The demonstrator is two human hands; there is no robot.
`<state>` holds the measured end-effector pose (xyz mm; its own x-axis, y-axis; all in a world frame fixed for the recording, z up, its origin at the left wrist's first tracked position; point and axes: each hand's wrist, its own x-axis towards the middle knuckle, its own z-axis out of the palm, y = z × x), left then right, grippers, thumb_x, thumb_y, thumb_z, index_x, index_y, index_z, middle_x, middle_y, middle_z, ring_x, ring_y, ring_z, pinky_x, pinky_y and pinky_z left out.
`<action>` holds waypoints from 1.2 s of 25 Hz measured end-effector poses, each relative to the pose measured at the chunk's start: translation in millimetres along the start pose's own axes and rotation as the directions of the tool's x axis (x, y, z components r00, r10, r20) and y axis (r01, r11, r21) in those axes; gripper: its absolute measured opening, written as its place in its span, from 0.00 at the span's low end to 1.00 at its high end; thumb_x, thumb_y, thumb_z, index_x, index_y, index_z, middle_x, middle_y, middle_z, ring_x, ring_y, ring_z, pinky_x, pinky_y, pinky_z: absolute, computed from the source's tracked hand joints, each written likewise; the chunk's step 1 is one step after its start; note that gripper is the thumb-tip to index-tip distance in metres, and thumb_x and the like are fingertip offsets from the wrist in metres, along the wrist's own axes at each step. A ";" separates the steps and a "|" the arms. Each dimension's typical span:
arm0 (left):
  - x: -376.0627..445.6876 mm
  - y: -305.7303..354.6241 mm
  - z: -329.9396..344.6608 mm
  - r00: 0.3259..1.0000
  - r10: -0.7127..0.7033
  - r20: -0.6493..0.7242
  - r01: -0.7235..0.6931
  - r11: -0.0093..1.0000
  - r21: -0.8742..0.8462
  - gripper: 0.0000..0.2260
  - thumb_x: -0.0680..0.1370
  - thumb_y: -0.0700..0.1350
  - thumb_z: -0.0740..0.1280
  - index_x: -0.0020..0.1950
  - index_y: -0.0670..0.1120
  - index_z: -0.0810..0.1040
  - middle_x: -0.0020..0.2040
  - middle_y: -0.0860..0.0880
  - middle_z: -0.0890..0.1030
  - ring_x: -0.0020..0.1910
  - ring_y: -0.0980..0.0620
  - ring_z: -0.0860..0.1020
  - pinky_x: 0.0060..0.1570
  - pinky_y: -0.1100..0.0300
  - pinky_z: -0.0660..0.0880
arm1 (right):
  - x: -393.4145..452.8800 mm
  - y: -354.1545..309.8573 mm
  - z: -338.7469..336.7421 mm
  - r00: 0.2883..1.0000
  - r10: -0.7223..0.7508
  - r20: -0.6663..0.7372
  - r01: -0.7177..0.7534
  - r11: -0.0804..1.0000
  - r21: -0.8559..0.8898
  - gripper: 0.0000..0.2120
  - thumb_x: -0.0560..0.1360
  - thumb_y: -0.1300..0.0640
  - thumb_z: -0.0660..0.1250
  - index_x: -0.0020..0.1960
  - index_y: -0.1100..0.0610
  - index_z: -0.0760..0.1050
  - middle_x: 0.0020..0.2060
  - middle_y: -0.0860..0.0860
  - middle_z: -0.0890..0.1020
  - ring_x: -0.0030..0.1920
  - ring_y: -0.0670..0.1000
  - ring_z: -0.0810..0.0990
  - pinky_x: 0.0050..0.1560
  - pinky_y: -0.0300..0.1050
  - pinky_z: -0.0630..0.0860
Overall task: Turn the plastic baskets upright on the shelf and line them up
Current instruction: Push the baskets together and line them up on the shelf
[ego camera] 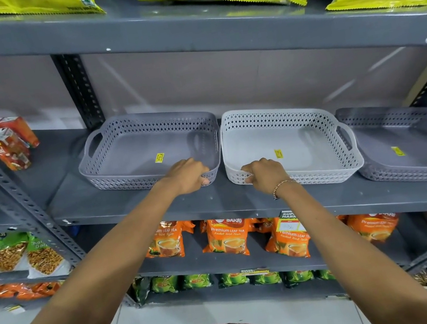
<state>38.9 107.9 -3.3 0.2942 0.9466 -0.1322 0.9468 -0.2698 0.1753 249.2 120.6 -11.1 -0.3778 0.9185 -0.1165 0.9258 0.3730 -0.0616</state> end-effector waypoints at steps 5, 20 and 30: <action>0.4 1.0 -1.0 1.000 -0.003 0.003 0.003 1.000 0.008 0.19 0.77 0.39 0.64 0.29 0.48 0.61 0.29 0.49 0.67 0.39 0.45 0.72 0.41 0.56 0.67 | -0.1 -0.3 -0.8 1.000 -0.002 -0.004 0.002 1.000 -0.010 0.07 0.77 0.59 0.62 0.52 0.59 0.75 0.52 0.63 0.81 0.54 0.63 0.78 0.49 0.50 0.75; -2.9 1.8 -3.2 0.997 -0.028 0.075 0.025 0.999 0.033 0.12 0.79 0.47 0.63 0.39 0.44 0.68 0.31 0.50 0.67 0.43 0.41 0.75 0.43 0.54 0.70 | 0.7 1.1 -2.0 0.999 -0.025 0.026 0.026 0.999 -0.022 0.08 0.76 0.60 0.62 0.54 0.58 0.74 0.53 0.63 0.81 0.55 0.63 0.78 0.49 0.49 0.75; -4.7 28.4 -9.7 0.991 -0.062 -0.117 0.066 0.997 0.037 0.28 0.77 0.59 0.59 0.73 0.48 0.62 0.74 0.45 0.68 0.73 0.45 0.66 0.73 0.46 0.59 | -16.7 8.9 -20.2 0.999 0.021 -0.031 -0.010 0.948 0.317 0.17 0.78 0.46 0.57 0.61 0.55 0.74 0.59 0.56 0.80 0.59 0.58 0.77 0.56 0.52 0.75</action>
<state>63.1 97.4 11.7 0.2180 0.9756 -0.0275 0.9684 -0.2127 0.1299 264.0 111.2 10.3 -0.3574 0.9299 -0.0871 0.8778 0.3027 -0.3713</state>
